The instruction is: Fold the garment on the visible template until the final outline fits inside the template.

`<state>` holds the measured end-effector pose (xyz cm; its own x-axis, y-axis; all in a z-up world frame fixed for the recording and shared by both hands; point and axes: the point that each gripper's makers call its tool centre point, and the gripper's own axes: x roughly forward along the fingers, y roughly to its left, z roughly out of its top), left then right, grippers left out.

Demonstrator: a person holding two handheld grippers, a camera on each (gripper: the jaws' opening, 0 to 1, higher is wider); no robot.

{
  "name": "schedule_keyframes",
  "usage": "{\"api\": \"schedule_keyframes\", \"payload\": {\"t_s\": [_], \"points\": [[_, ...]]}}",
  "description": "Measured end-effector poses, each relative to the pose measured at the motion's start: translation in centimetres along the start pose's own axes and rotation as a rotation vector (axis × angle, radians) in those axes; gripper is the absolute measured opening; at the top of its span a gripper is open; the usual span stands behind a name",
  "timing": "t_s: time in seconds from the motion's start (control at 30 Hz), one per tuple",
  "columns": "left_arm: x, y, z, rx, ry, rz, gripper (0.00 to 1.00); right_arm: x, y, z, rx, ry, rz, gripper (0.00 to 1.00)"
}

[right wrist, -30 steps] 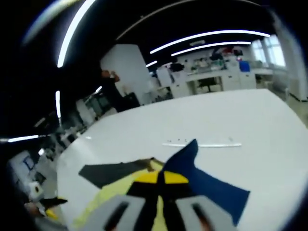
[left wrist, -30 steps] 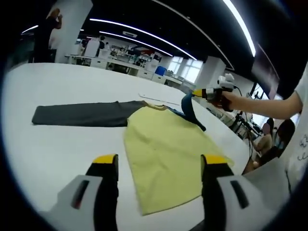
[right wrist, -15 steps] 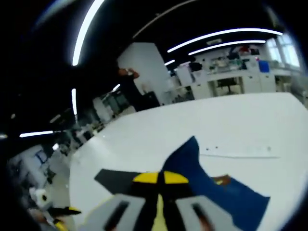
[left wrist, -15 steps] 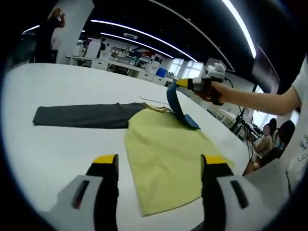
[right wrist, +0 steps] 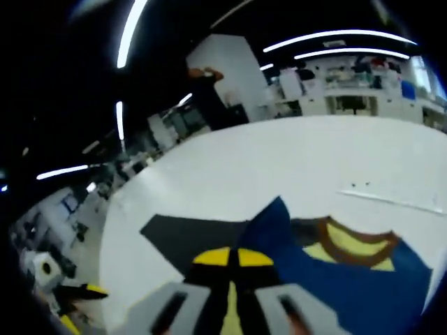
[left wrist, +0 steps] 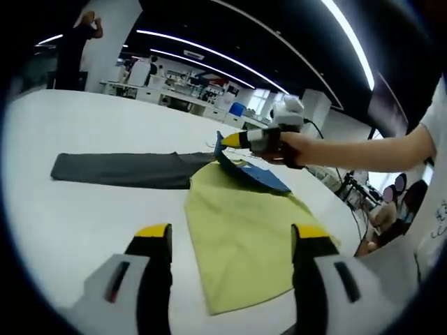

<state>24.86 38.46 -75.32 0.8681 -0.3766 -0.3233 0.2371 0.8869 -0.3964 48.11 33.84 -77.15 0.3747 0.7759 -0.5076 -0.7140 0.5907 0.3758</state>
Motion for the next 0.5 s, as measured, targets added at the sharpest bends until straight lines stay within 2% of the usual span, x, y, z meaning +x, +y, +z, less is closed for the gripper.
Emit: {"api": "schedule_keyframes", "payload": {"t_s": [0.13,0.33,0.43,0.47,0.5], "points": [[-0.1,0.2,0.1,-0.002,-0.006,0.002,0.66,1.1,-0.1,-1.7,0.011,0.043,-0.005,0.00],[0.0,0.4,-0.2,-0.009,-0.001,-0.001,0.66,2.2,-0.2,-2.8,0.016,0.075,-0.001,0.00],[0.0,0.6,-0.3,-0.012,0.002,-0.002,0.66,2.1,-0.1,-3.3,-0.030,0.085,0.007,0.00],[0.0,0.7,-0.3,-0.013,0.003,-0.002,0.66,2.1,-0.4,-3.4,-0.041,0.087,0.009,0.03],[0.0,0.7,-0.3,-0.013,0.003,-0.001,0.66,2.1,-0.4,-3.5,-0.052,0.082,0.011,0.11]]}}
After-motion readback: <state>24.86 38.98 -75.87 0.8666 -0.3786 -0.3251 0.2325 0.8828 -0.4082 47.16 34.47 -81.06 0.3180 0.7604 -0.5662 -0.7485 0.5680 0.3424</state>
